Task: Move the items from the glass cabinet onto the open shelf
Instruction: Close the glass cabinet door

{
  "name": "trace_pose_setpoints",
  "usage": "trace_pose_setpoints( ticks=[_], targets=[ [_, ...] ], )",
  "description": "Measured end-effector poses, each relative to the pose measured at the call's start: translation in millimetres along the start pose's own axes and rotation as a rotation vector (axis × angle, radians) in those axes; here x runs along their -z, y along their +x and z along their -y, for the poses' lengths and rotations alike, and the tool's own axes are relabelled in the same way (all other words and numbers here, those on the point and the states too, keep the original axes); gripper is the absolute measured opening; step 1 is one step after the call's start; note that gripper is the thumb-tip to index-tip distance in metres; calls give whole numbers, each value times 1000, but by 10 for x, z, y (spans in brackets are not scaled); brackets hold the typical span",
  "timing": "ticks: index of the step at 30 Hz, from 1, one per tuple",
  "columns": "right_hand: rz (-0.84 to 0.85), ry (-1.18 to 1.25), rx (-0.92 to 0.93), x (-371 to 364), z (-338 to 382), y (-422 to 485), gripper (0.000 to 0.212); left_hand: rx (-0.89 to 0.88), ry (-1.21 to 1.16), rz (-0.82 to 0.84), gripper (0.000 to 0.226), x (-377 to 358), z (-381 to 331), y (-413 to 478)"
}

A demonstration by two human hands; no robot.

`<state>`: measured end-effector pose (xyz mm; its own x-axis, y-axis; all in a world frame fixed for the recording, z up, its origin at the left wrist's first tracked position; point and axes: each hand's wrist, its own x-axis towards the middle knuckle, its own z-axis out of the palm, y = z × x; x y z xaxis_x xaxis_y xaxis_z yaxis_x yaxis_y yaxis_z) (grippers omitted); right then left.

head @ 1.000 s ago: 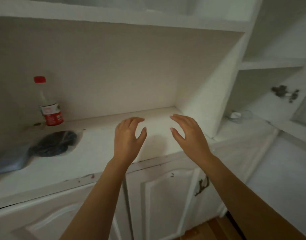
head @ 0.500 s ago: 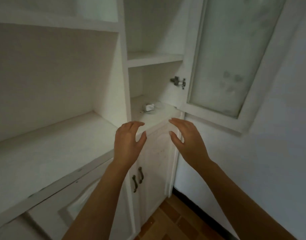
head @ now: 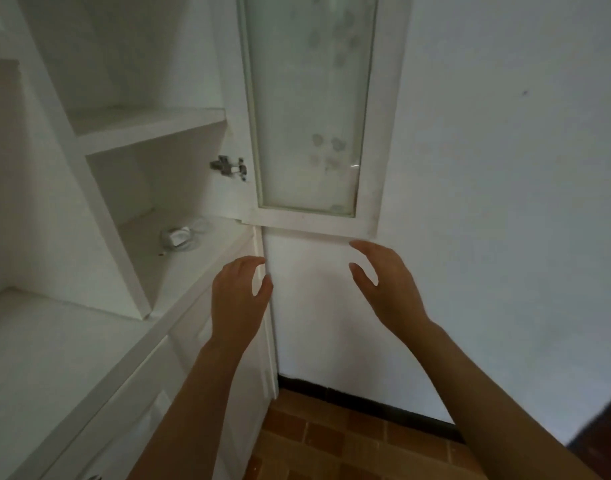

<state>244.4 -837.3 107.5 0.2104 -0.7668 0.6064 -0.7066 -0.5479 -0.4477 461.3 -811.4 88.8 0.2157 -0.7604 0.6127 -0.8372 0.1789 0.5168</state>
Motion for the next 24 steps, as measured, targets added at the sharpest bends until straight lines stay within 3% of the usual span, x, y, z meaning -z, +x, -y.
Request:
trace_pose_setpoints(
  ticks=[11, 24],
  targets=[
    [-32, -40, -155, -6, -414, 137, 41, -140, 61, 101, 32, -381, 142, 331],
    [-2, 173, -206, -31, -1521, 1371, 48, -142, 231, 208, 60, -1448, 52, 1523]
  ],
)
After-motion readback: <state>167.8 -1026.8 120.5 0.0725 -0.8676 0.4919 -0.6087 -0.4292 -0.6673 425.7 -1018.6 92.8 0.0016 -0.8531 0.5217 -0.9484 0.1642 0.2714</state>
